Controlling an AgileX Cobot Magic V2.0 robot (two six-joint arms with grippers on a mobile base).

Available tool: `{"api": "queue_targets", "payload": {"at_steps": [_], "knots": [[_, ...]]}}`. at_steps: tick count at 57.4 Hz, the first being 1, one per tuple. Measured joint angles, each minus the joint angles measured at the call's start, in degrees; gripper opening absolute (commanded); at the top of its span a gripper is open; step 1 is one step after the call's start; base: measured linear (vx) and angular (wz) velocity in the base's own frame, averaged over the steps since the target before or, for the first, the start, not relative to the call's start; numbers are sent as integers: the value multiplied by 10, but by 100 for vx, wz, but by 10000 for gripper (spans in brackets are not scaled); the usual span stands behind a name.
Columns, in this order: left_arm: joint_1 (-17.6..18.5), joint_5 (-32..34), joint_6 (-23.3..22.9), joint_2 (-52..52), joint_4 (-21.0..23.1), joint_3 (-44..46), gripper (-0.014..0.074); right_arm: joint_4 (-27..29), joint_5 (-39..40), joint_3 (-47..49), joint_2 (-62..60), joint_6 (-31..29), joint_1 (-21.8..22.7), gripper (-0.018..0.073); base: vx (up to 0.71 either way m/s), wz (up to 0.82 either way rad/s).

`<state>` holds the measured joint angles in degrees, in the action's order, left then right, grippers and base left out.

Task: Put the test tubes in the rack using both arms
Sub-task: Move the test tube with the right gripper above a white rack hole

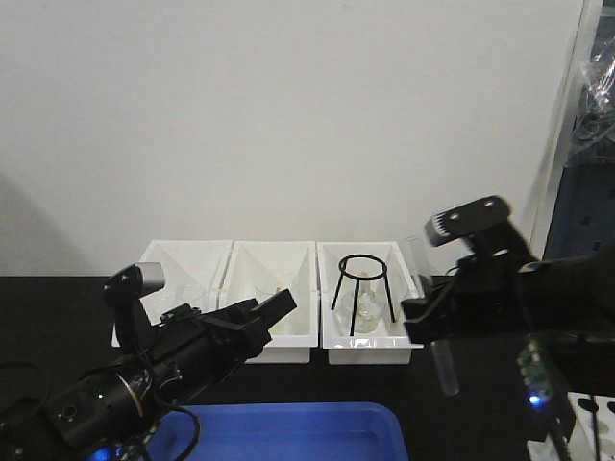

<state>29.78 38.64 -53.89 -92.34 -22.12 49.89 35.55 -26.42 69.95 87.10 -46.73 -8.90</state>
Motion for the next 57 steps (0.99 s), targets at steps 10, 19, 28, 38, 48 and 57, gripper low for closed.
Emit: {"api": "queue_targets", "payload": {"at_steps": [10, 19, 28, 38, 48, 57], "knots": [[-1, -39, 1, 0, -1, 0, 509, 24, 103, -112, -150, 2, 82, -8, 0, 0], [-1, -57, 1, 0, -1, 0, 509, 32, 224, -231, -280, 4, 133, -7, 0, 0], [-1, -58, 1, 0, -1, 0, 509, 36, 273, -305, -333, 8, 137, -8, 0, 0], [-1, -58, 1, 0, -1, 0, 509, 37, 308, -335, -319, 10, 137, -8, 0, 0], [-1, -58, 1, 0, -1, 0, 509, 39, 345, -335, -290, 13, 137, -8, 0, 0], [-1, -58, 1, 0, -1, 0, 509, 36, 382, -351, -257, 41, 137, -8, 0, 0]]}}
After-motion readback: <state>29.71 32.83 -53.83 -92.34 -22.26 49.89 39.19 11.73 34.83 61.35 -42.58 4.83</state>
